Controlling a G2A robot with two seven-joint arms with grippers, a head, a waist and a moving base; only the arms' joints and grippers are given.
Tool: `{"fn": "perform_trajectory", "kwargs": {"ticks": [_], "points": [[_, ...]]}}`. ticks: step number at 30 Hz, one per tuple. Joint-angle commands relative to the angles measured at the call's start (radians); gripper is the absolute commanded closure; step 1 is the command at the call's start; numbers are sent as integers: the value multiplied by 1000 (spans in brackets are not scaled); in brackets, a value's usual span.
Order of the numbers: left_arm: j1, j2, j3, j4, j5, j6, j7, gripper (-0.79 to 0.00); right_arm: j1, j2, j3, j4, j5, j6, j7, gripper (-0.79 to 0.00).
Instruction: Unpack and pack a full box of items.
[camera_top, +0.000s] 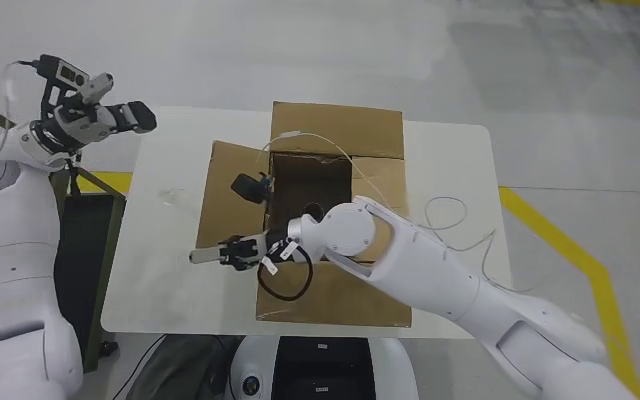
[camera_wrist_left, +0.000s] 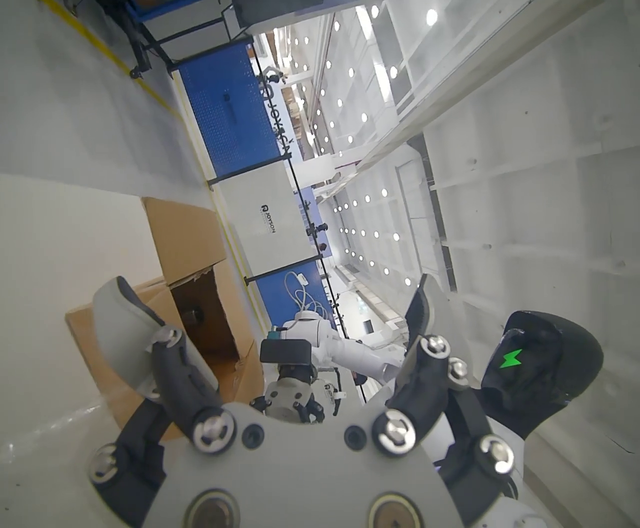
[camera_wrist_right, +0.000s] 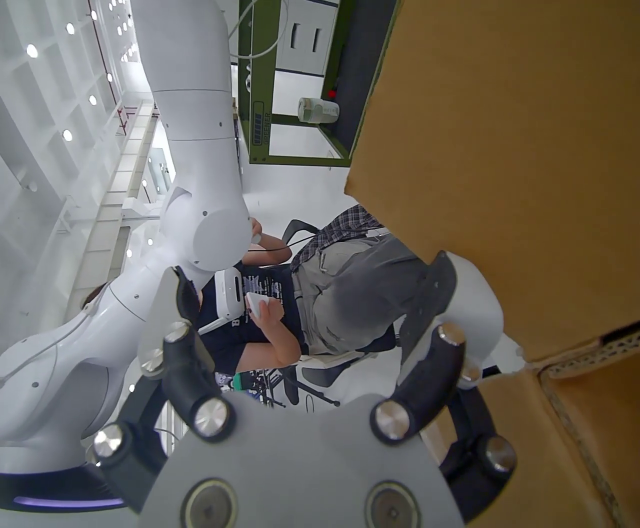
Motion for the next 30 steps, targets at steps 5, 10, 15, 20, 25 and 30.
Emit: {"fn": "perform_trajectory", "kwargs": {"ticks": [5, 10, 15, 20, 25, 30], "points": [[-23, -13, 107, -19, -1, 25, -7, -785, 1, -17, 2, 13, -18, 6, 8, -785], [-52, -30, 203, -1, 9, 23, 18, -785, -10, -25, 9, 21, -29, 5, 20, -785], [-70, -44, 278, 58, 11, 30, 18, -785, -28, -29, 20, 27, -39, -4, 31, -785], [-92, -53, 333, 126, 49, 31, 39, -785, -48, -27, 43, 20, -51, -13, 48, -785], [-115, -58, 359, 184, 68, 37, 49, -785, -90, -2, 105, -45, -91, -9, 53, -785], [-132, -64, 389, 227, 84, 37, 49, -785, -192, 49, 216, -182, -171, 27, 29, -785]]}}
